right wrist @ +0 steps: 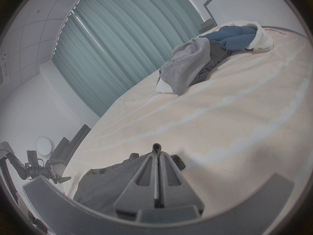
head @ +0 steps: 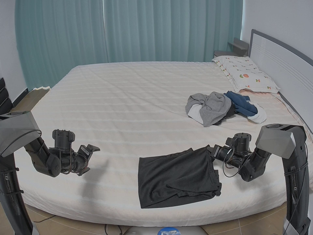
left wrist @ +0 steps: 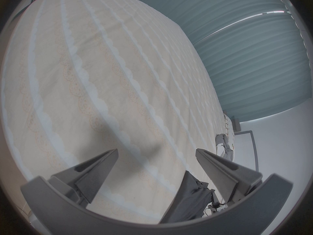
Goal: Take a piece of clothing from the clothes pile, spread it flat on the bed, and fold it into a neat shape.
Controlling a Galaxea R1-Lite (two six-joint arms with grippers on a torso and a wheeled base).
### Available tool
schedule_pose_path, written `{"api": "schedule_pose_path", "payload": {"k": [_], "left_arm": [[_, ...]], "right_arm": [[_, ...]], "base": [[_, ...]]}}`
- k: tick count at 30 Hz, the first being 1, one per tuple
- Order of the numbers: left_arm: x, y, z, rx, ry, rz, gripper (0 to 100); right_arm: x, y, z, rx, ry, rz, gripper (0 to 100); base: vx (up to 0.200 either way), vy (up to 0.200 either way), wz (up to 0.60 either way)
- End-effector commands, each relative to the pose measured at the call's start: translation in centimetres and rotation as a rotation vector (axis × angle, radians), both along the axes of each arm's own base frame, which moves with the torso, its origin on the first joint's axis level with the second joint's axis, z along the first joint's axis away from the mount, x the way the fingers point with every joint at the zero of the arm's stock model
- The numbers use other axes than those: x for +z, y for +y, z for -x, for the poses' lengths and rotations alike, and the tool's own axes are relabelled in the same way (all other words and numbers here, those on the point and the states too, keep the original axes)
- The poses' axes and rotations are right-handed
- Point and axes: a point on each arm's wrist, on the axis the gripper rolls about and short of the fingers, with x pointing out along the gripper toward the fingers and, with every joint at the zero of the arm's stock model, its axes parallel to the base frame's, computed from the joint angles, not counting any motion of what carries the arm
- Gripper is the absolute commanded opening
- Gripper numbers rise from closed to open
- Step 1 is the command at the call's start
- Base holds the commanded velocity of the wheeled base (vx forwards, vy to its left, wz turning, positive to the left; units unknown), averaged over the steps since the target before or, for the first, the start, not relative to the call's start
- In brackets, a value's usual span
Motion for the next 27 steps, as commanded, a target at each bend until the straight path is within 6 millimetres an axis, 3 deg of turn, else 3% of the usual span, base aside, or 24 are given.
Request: {"api": "schedule_pose_path", "payload": {"k": [1,11,12,14,16,21,27], "left_arm": [[0.0,0.0,0.0,0.0,0.0,0.0,100],[0.0,0.0,0.0,-0.001,0.0,0.001,100],[0.0,0.0,0.0,0.0,-0.002,0.0,100],[0.0,0.0,0.0,0.0,-0.002,0.0,100],[0.0,0.0,-0.1,0.001,-0.003,0.001,100],[0.1,0.0,-0.1,0.001,-0.004,0.001,100],[0.0,0.0,-0.1,0.001,-0.003,0.001,100]], "right_arm": [[0.1,-0.2,-0.1,-0.004,-0.004,-0.002,0],[0.2,-0.5,-0.2,-0.01,0.004,0.001,0],[0.3,-0.4,-0.1,-0.007,0.001,-0.002,100],[0.8,-0.4,-0.2,-0.003,-0.01,-0.005,100],[2.7,0.2,-0.2,0.01,-0.038,-0.019,100],[5.4,0.3,1.3,0.02,-0.024,-0.031,100],[7.3,-2.5,9.2,0.223,0.139,-0.138,100]], "base": [[0.0,0.0,0.0],[0.0,0.0,0.0],[0.0,0.0,0.0],[0.0,0.0,0.0],[0.0,0.0,0.0],[0.0,0.0,0.0],[0.0,0.0,0.0]]}}
